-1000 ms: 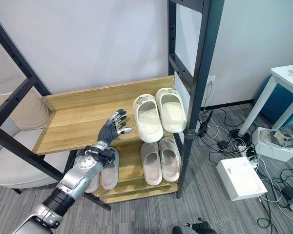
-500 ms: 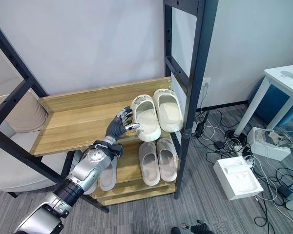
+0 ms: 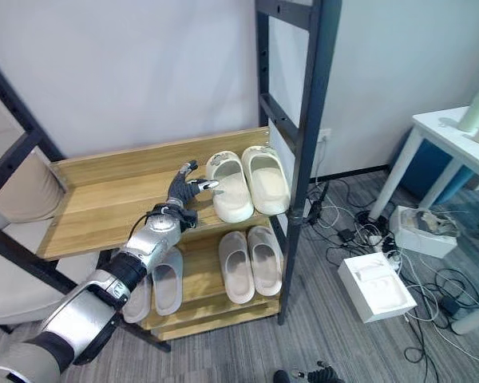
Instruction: Arrange the slippers neatly on the shoe rack.
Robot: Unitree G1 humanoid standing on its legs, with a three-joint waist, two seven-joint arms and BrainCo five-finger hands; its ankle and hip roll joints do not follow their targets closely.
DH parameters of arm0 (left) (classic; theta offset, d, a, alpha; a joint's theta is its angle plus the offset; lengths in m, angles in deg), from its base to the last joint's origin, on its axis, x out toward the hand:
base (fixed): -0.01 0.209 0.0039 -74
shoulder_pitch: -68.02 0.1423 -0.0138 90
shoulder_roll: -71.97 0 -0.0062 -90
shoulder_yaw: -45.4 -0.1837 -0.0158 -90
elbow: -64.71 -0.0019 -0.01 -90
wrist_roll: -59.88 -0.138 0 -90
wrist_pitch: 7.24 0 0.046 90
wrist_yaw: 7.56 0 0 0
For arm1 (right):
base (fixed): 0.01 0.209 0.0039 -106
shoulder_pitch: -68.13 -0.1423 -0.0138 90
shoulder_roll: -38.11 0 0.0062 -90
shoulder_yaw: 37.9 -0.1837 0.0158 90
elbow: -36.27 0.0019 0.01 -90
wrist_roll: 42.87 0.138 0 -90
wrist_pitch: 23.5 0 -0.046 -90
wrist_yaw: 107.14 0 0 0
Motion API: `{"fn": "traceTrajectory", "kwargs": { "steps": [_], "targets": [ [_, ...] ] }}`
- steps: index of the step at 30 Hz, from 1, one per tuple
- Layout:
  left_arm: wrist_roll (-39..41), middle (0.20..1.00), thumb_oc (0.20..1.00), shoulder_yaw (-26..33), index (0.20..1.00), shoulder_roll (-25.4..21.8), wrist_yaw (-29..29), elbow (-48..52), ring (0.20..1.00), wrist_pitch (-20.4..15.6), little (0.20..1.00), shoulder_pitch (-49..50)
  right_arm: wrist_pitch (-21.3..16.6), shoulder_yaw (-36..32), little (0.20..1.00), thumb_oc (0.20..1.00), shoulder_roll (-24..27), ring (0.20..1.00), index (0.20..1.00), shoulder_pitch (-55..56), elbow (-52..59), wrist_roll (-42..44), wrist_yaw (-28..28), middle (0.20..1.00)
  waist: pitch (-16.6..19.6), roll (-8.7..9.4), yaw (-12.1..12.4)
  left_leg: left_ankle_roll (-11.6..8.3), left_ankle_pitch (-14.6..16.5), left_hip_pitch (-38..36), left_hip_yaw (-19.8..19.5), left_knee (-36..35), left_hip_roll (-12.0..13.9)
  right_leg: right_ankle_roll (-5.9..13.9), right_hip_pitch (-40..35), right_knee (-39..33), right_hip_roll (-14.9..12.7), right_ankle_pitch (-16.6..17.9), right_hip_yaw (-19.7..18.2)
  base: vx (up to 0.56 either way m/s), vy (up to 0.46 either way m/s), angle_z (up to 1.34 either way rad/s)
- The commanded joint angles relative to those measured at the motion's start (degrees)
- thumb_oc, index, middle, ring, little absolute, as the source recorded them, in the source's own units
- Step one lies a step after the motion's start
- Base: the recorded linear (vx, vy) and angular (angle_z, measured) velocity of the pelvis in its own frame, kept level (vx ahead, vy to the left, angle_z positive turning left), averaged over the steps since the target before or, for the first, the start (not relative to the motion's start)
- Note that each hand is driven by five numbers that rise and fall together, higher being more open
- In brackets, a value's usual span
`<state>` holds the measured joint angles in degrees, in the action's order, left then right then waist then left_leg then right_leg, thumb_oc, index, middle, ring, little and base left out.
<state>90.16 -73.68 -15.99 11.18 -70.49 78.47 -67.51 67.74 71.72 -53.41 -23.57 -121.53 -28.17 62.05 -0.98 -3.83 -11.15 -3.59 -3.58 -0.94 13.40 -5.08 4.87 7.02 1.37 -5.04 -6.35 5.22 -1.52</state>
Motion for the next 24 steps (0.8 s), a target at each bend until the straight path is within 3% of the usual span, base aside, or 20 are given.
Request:
{"fn": "traceTrajectory", "kwargs": {
  "steps": [1,9,12,13,14,17,22,24],
  "targets": [
    [-2.39,1.000,1.000,-0.58,1.000,3.72,-1.62,-2.89,1.000,-1.55,1.000,-7.29,-2.06,1.03,1.000,1.000,0.10,1.000,1.000,-3.20,-1.11,0.91,-0.53,1.000,-3.12,-0.14,-2.34,-2.40,2.34,-2.74,-1.27,0.08,1.23,-0.12,-2.99,0.04,2.90,-5.22,2.78,0.00,0.000,0.00],
    [-5.10,1.000,1.000,2.34,1.000,-0.37,0.11,4.85,1.000,-2.72,1.000,-2.17,-2.53,-0.15,1.000,1.000,-0.47,1.000,1.000,-3.74,-1.17,1.68,-0.36,1.000,-2.77,0.30,-0.74,-2.26,2.38,-3.05,-2.12,0.08,0.97,-0.26,-3.88,0.04,2.71,-5.59,3.69,0.00,0.000,0.01],
    [-2.70,1.000,1.000,7.61,1.000,-2.80,2.16,13.92,1.000,-5.36,1.000,2.49,-2.76,-1.18,1.000,1.000,-0.09,1.000,1.000,-4.44,-1.09,2.19,-0.23,1.000,-2.48,1.00,0.58,-2.25,2.39,-3.00,-2.72,0.08,0.90,-0.35,-4.29,0.04,2.63,-5.77,4.35,0.00,-0.002,0.02],
    [0.88,1.000,1.000,10.16,1.000,-4.13,1.09,22.42,1.000,-7.06,1.000,5.87,-2.69,-2.03,1.000,1.000,0.31,1.000,1.000,-4.61,-0.98,2.54,0.18,1.000,-2.38,1.35,1.38,-2.19,2.44,-2.96,-3.09,0.08,0.83,-0.40,-4.43,0.04,2.59,-5.77,4.72,0.00,0.000,0.00],
    [0.86,1.000,1.000,10.20,1.000,-4.16,1.11,22.58,1.000,-6.98,1.000,6.01,-2.69,-2.00,1.000,1.000,0.31,1.000,1.000,-4.57,-0.98,2.54,0.18,1.000,-2.36,1.35,1.35,-2.19,2.45,-2.97,-3.09,0.08,0.82,-0.40,-4.45,0.04,2.58,-5.77,4.72,0.00,0.000,0.00],
    [8.42,1.000,1.000,14.48,1.000,-4.22,-3.06,37.12,1.000,-9.65,1.000,12.14,-2.24,-3.25,1.000,1.000,0.62,1.000,1.000,-5.36,-1.72,3.08,1.29,1.000,-2.05,2.18,2.93,-2.07,2.65,-2.86,-3.43,0.08,0.80,-0.38,-4.52,0.04,2.48,-5.78,5.05,-0.01,0.011,0.13],
    [10.74,1.000,1.000,15.49,1.000,-4.66,-7.41,46.54,1.000,-10.63,1.000,15.20,-1.91,-4.07,1.000,1.000,0.75,1.000,1.000,-4.95,-2.52,3.29,2.76,1.000,-1.75,2.95,3.89,-1.96,2.97,-2.86,-3.82,0.08,0.76,-0.36,-4.58,0.04,2.45,-5.81,5.30,-0.01,0.008,0.06],
    [13.05,1.000,1.000,13.87,1.000,-6.14,-14.13,55.84,1.000,-10.18,1.000,17.55,-1.78,-4.45,1.000,1.000,0.29,1.000,1.000,-4.57,-3.22,2.81,4.16,1.000,-1.58,3.74,4.91,-1.83,3.19,-2.70,-4.24,0.08,0.83,-0.29,-4.63,0.04,2.39,-5.73,5.74,-0.02,0.007,0.05]
  ]
}}
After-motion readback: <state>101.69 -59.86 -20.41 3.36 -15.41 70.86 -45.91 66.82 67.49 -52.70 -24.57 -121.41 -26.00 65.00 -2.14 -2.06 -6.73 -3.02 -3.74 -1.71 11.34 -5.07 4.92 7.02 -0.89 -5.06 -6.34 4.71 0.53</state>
